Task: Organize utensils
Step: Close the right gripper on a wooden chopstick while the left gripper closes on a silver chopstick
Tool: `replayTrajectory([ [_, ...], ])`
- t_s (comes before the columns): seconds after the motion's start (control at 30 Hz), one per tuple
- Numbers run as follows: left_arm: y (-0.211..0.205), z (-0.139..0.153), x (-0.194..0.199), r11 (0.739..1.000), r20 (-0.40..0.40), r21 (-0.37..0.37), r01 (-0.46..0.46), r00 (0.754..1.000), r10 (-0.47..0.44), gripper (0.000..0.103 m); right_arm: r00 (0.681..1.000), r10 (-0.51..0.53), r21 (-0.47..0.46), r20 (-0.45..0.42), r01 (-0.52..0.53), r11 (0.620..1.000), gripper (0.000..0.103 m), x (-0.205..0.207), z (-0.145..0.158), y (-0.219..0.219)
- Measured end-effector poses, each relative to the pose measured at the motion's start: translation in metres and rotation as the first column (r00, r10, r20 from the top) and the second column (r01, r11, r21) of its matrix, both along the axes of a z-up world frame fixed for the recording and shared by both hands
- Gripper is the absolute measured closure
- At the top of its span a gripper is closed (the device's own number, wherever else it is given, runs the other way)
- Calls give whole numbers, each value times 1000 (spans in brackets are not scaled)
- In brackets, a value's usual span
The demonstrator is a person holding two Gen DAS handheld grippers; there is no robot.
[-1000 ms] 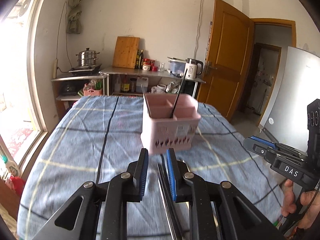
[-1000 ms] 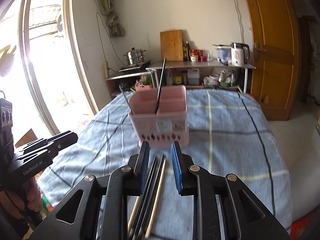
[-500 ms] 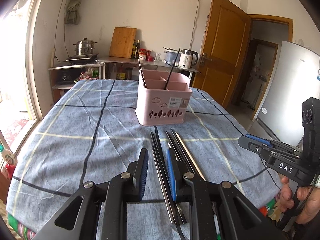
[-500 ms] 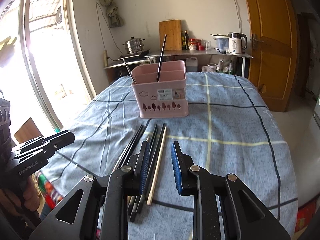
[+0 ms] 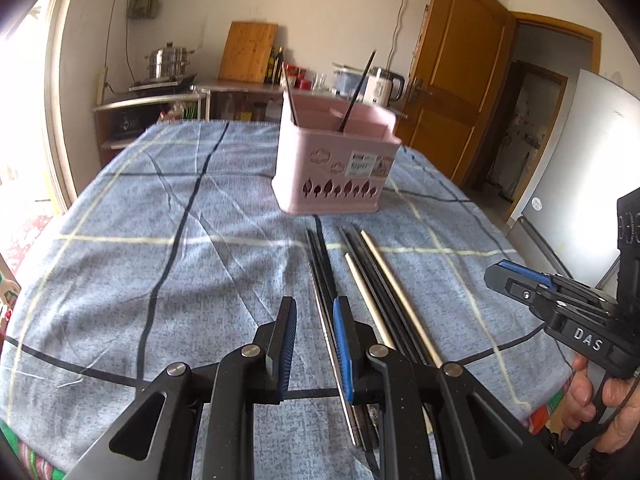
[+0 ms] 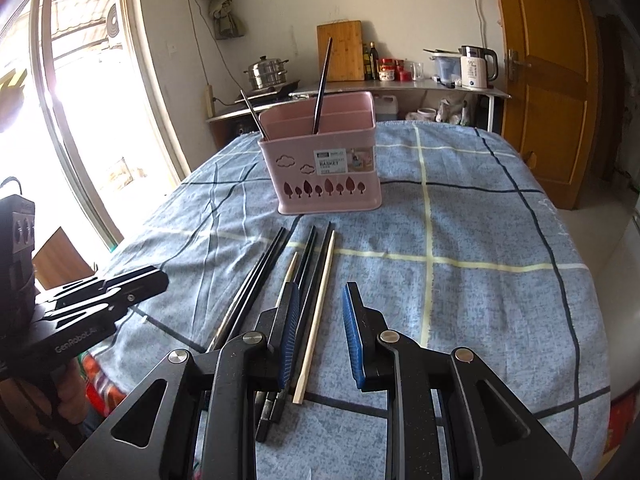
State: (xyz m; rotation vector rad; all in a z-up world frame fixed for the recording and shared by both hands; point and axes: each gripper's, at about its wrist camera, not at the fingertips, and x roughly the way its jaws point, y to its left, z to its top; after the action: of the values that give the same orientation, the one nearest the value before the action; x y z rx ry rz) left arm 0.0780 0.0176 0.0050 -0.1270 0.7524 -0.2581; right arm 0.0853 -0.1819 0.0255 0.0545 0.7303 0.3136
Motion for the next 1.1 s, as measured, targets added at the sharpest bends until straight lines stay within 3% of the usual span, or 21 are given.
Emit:
replayTrajectory([
  [0.4, -9, -43, 49, 1000, -105, 12, 8, 994, -7, 80, 996, 17, -18, -84, -18, 1000, 80, 33, -31, 12],
  [0.7, -16, -57, 67, 999, -142, 31, 19, 990, -14, 79, 994, 19, -19, -108, -21, 1000, 80, 43, -41, 14],
  [1.1, -29, -58, 79, 994, -140, 106, 34, 990, -19, 71, 992, 14, -20, -125, -17, 1000, 80, 50, -46, 15],
])
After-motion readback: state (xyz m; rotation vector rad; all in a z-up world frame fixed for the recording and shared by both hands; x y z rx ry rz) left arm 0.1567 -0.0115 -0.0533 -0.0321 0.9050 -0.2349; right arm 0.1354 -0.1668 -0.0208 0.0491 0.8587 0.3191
